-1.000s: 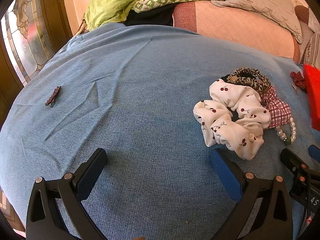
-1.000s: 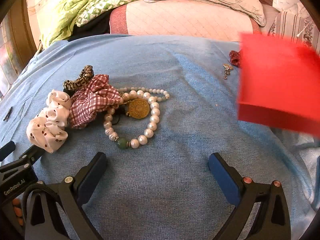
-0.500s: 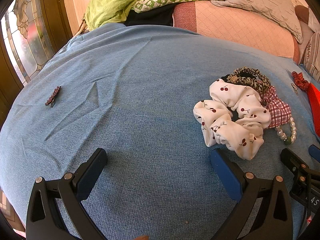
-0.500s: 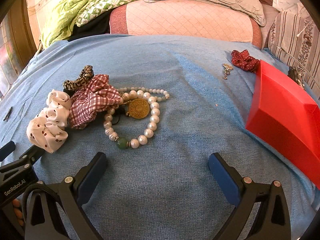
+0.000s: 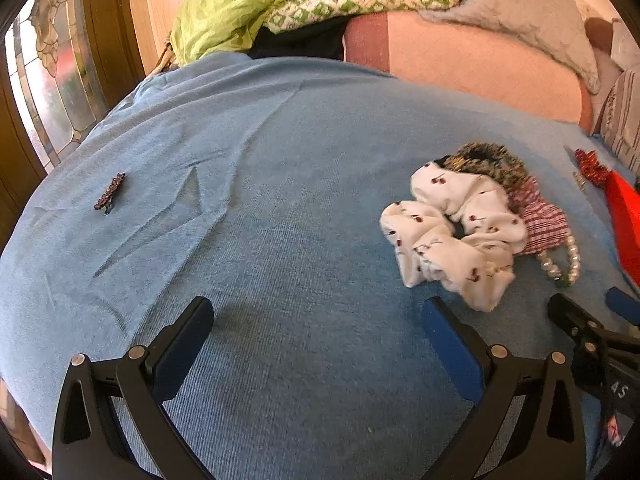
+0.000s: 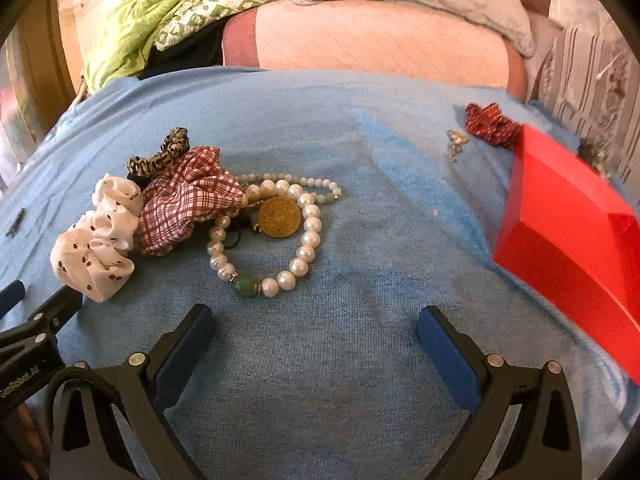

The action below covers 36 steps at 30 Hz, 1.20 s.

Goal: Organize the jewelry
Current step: 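Move both tools toward the dumped jewelry pile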

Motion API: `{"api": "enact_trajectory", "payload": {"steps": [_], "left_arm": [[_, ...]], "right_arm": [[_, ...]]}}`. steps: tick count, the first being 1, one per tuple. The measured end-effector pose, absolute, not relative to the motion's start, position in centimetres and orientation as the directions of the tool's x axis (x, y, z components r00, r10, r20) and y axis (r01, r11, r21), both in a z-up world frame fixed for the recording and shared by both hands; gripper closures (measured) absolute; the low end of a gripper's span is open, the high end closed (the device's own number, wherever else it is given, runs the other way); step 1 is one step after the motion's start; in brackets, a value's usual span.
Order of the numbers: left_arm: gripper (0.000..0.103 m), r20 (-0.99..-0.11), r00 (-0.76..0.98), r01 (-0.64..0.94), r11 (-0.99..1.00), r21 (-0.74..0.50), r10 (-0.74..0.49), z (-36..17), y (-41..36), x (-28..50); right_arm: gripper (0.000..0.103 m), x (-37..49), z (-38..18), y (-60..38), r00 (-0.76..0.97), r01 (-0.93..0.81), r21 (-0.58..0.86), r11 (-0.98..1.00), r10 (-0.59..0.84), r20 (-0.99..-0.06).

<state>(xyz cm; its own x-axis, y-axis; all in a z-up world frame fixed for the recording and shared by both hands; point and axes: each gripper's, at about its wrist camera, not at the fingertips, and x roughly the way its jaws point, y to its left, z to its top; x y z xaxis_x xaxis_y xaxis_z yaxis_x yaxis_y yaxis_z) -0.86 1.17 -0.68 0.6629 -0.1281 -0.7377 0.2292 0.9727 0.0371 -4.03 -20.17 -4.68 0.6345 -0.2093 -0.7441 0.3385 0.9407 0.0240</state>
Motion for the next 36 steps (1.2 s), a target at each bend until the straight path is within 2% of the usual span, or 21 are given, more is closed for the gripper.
{"api": "enact_trajectory", "payload": {"steps": [5,8,12,16,21,26,36], "left_arm": [[0.000,-0.725,0.669,0.235,0.972,-0.003,-0.164,0.3,1.9,-2.4],[0.000,-0.712,0.683,0.228,0.974,-0.008,-0.166,1.4,2.5,-4.1],[0.000,-0.662,0.730,0.225,0.974,-0.003,-0.170,4.3,3.1,-7.8],[0.000,-0.616,0.766,0.242,0.970,0.016,-0.181,6.7,2.8,-12.2],[0.000,-0.604,0.772,0.257,0.966,0.014,-0.197,8.5,2.2,-14.7],[0.000,-0.596,0.777,0.266,0.964,0.018,-0.203,9.7,2.0,-15.6],[0.000,-0.592,0.783,0.255,0.966,0.030,-0.189,10.6,2.3,-16.3]], "right_arm": [[0.000,-4.9,-4.1,-20.6,0.643,0.221,0.071,0.973,-0.091,-0.761],[0.001,-6.8,-3.1,-21.4,0.656,0.169,0.173,0.970,0.020,-0.755],[0.003,-10.9,-1.5,-21.4,0.708,0.121,0.287,0.950,0.120,-0.695],[0.003,-16.1,1.8,-19.9,0.793,0.011,0.348,0.937,0.204,-0.575],[0.003,-19.7,5.3,-18.1,0.842,-0.050,0.283,0.958,0.192,-0.504],[0.003,-21.1,6.7,-17.9,0.865,-0.081,0.301,0.950,0.217,-0.453],[0.004,-22.3,8.4,-17.9,0.855,-0.224,0.521,0.823,0.423,-0.299]]}}
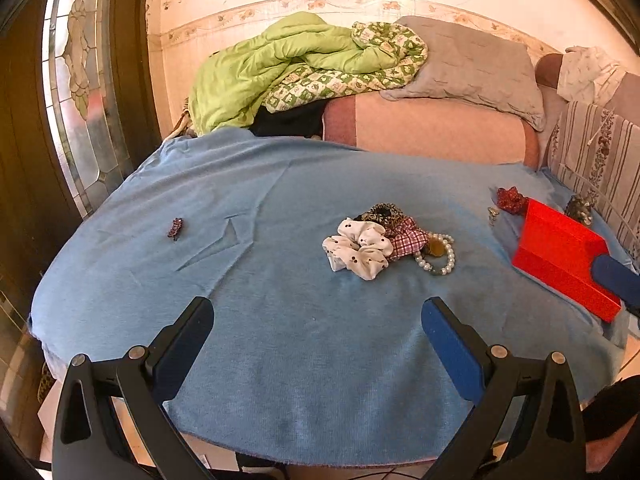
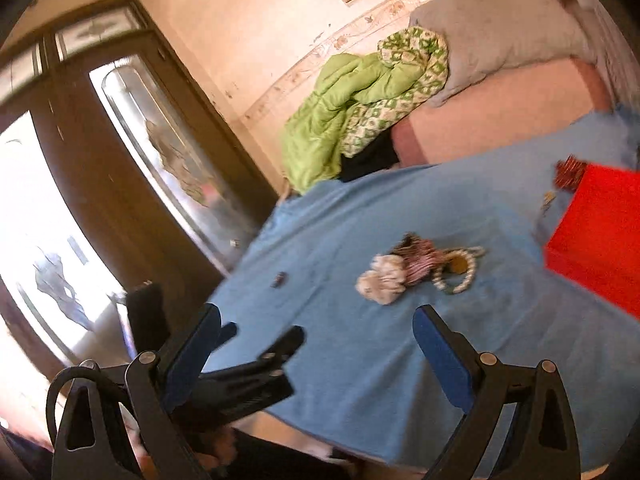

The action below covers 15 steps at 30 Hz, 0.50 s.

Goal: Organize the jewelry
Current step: 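Move both tools toward the dumped jewelry pile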

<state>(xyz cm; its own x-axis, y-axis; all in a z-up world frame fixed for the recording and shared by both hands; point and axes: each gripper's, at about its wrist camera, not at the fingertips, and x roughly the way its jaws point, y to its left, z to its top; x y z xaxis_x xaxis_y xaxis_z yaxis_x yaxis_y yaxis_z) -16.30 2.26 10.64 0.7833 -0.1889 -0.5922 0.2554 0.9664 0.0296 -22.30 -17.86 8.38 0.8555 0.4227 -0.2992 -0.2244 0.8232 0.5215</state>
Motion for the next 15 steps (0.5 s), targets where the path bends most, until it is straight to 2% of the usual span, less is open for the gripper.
{"api": "enact_trajectory", "payload": {"steps": [6,15], "left_arm": [[0.000,-0.599,0.781,0.247,0.968,0.036,-0.177,10.4,2.6,-16.2],[0.000,-0.613,0.776,0.232,0.971,0.054,-0.151,9.9,2.8,-15.7]], "right_arm": [[0.004,-22.3,8.1,-17.3,0.835,-0.250,0.593,0.766,0.480,-0.269],[0.004,-22.2,8.7,-16.4,0.853,-0.215,0.510,0.833,0.414,-0.318]]}}
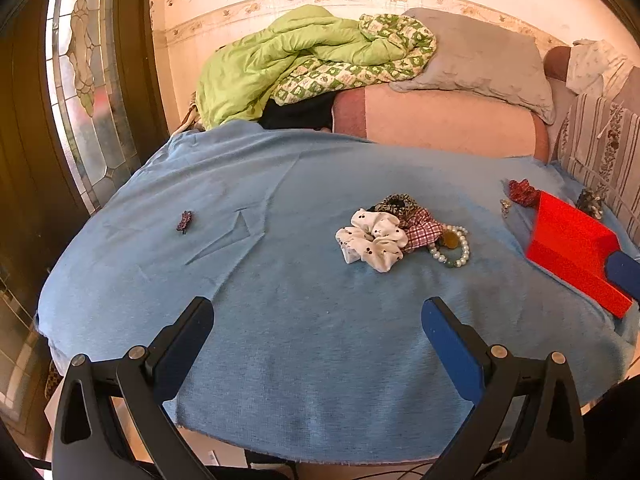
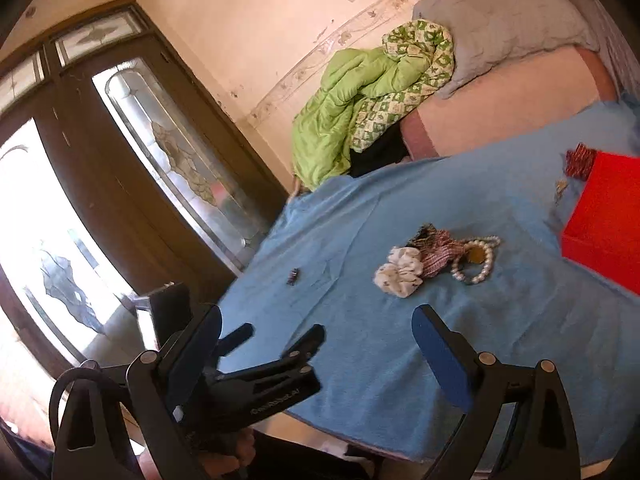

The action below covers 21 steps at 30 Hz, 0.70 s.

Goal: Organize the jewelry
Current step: 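Move both tools toward the dumped jewelry pile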

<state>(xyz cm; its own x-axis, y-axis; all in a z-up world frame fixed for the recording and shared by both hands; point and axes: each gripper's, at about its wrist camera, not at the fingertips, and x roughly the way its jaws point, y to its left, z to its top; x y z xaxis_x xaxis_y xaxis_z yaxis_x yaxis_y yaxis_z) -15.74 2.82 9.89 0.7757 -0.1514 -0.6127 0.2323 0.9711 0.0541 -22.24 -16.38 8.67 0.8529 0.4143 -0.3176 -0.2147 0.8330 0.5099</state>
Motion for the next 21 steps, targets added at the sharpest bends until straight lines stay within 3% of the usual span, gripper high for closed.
{"api": "enact_trajectory", "payload": {"steps": [21], "left_arm": [[0.000,-0.670,0.730,0.222,0.974,0.045,-0.135,7.0,3.2,-13.2]], "right_arm": [[0.004,-18.2,6.3,-16.9,0.834,-0.100,0.338,0.936,0.264,-0.484]]}}
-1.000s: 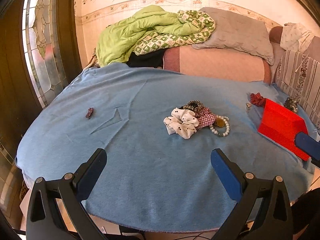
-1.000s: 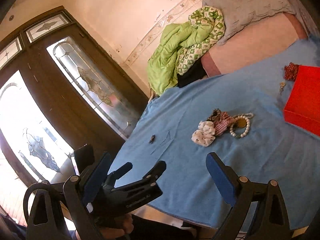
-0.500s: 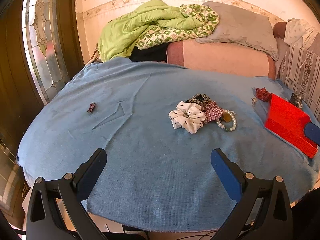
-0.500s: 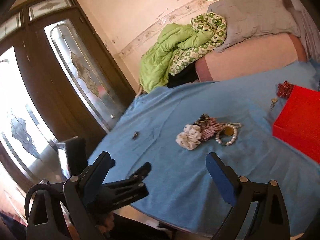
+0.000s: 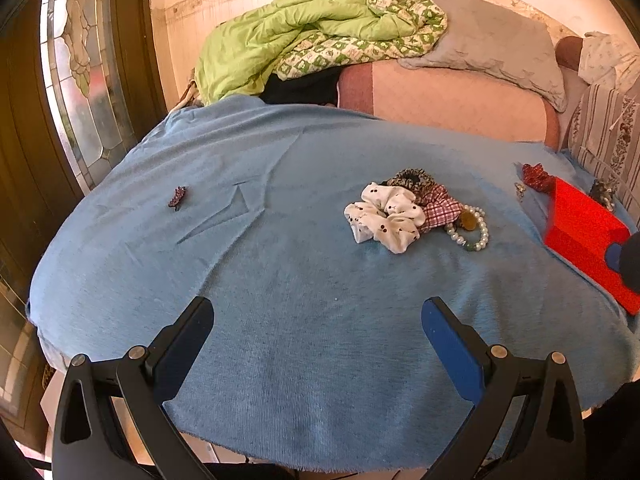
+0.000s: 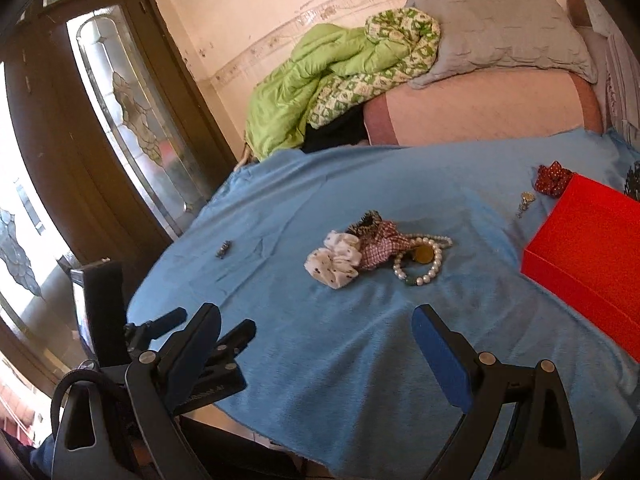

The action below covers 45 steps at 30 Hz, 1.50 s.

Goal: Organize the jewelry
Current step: 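Move both tools toward the dumped jewelry pile, then grasp the white cherry-print scrunchie with the left tool while the right tool grasps the pearl bracelet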

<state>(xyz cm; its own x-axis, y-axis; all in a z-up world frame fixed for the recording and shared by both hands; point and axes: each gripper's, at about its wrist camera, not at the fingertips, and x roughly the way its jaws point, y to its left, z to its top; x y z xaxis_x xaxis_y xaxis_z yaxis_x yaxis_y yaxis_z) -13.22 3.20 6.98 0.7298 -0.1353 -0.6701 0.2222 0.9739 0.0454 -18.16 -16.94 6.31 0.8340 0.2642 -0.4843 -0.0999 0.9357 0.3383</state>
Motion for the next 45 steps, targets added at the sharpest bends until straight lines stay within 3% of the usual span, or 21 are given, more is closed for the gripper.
{"api": "enact_trajectory", "payload": {"steps": [14,20,26,30,32,36,38,40,41,43,45], "left_arm": [[0.000,-0.715,0.683,0.252,0.967,0.036,-0.152,5.3,3.3,-8.6],[0.000,-0.762,0.620,0.247,0.968,-0.037,-0.187,4.2,3.3,-4.3],[0.000,-0.773,0.590,0.255,0.962,-0.095,-0.233,3.9,2.2,-0.8],[0.000,-0.761,0.585,0.273,0.952,-0.139,-0.279,4.4,0.8,1.3],[0.000,-0.766,0.567,0.277,0.946,-0.169,-0.303,4.1,-0.1,2.6],[0.000,-0.781,0.537,0.277,0.941,-0.194,-0.319,2.7,-1.2,3.8],[0.009,-0.795,0.515,0.288,0.938,-0.190,-0.320,1.7,-1.6,4.1],[0.036,-0.812,0.494,0.302,0.937,-0.175,-0.311,1.0,-2.0,4.2],[0.043,-0.810,0.500,0.303,0.938,-0.167,-0.305,0.9,-1.9,4.0],[0.073,-0.805,0.517,0.294,0.944,-0.151,-0.290,0.9,-1.6,3.9],[0.076,-0.799,0.507,0.297,0.935,-0.192,-0.325,1.0,-1.2,3.9]], "right_arm": [[0.004,-12.0,4.2,-18.0,0.770,-0.049,0.233,0.971,0.185,-0.610],[0.005,-6.5,2.0,-21.2,0.659,0.073,0.195,0.978,0.100,-0.745],[0.028,-2.3,0.1,-23.6,0.590,0.122,0.195,0.973,0.087,-0.803],[0.033,-0.7,-1.1,-24.2,0.569,0.146,0.187,0.971,0.073,-0.819],[0.048,0.0,-1.7,-24.4,0.559,0.162,0.181,0.970,0.061,-0.827],[0.066,0.8,-2.6,-24.9,0.541,0.178,0.154,0.972,0.034,-0.840],[0.089,0.7,-2.4,-24.9,0.539,0.175,0.127,0.976,0.013,-0.842],[0.092,0.3,-2.0,-25.5,0.560,0.183,0.149,0.972,0.022,-0.828],[0.093,0.0,-1.6,-25.8,0.573,0.188,0.159,0.969,0.023,-0.819],[0.094,-0.7,-0.6,-26.1,0.603,0.190,0.165,0.968,0.017,-0.798],[0.094,-1.4,0.5,-26.6,0.645,0.181,0.192,0.965,0.031,-0.764]]}}
